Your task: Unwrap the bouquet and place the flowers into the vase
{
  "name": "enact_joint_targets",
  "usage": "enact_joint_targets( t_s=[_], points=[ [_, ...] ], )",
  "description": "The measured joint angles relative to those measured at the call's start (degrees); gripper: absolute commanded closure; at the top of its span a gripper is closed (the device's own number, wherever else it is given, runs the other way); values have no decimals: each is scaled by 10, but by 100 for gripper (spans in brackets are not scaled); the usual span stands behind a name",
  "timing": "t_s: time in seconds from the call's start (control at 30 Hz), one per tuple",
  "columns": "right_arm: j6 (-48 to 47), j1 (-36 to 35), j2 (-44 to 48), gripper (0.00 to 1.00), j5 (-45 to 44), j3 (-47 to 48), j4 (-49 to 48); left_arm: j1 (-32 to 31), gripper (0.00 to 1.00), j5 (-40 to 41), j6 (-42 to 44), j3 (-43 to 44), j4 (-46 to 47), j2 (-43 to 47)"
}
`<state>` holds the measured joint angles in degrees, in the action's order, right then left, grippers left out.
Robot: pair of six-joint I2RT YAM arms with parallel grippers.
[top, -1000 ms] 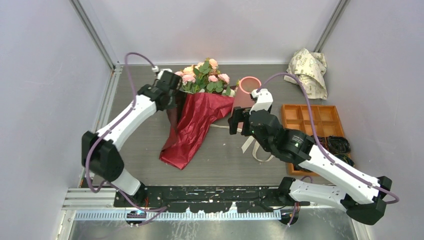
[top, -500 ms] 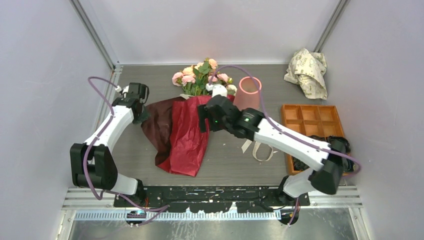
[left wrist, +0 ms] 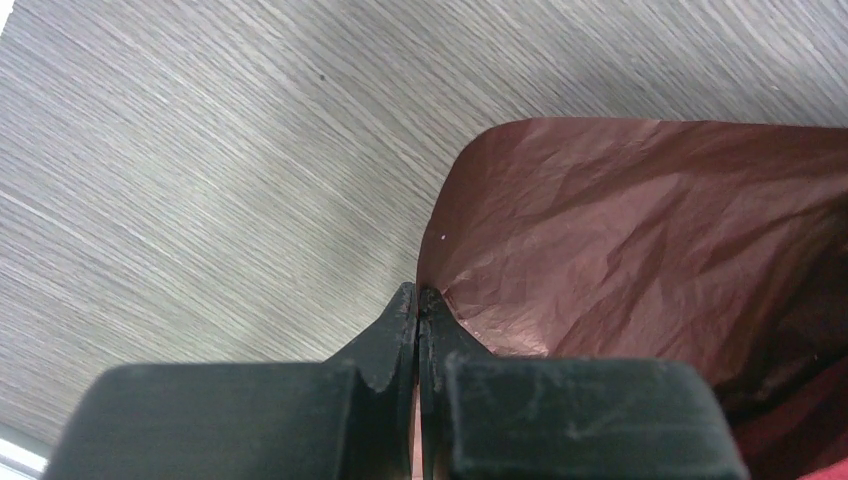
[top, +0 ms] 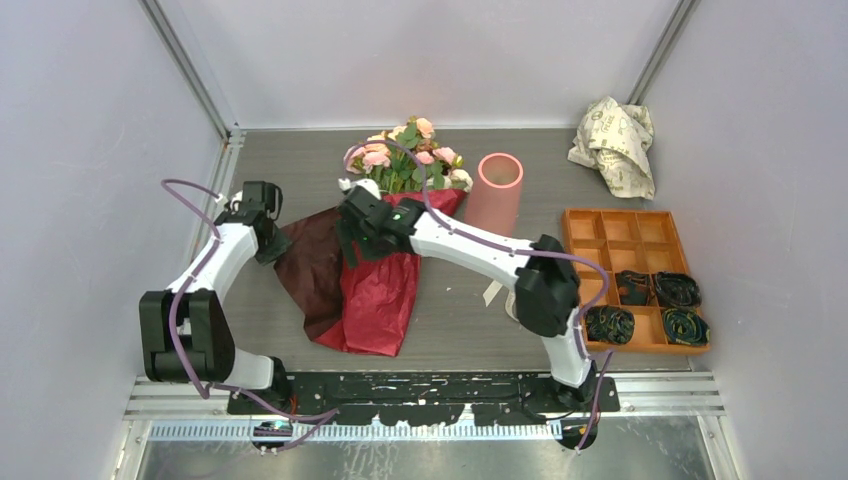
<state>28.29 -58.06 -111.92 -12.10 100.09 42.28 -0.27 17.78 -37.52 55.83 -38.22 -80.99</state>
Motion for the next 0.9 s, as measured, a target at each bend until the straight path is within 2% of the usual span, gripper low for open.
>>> enact_joint_targets(
  t_s=[0.33, 0.53, 0.6, 0.73, 0.83, 0.9],
  points=[
    [-6, -26, -160, 25, 24, 209, 49, 38, 100, -26, 0, -22, 30, 0],
    [-5, -24, -237, 39, 19, 268, 75, 44, 100, -36, 0, -29, 34, 0],
    [-5, -23, -259, 47, 8, 279, 82, 46, 100, -39, 0, -30, 37, 1],
    [-5, -20, -280, 80, -20, 280, 96, 49, 100, -42, 0, -33, 40, 6],
    [-4, -18, -283, 97, -39, 280, 101, 49, 100, -44, 0, -33, 41, 9],
    [-3, -17, -278, 99, -54, 274, 93, 50, 100, -45, 0, -33, 41, 11]
  ],
)
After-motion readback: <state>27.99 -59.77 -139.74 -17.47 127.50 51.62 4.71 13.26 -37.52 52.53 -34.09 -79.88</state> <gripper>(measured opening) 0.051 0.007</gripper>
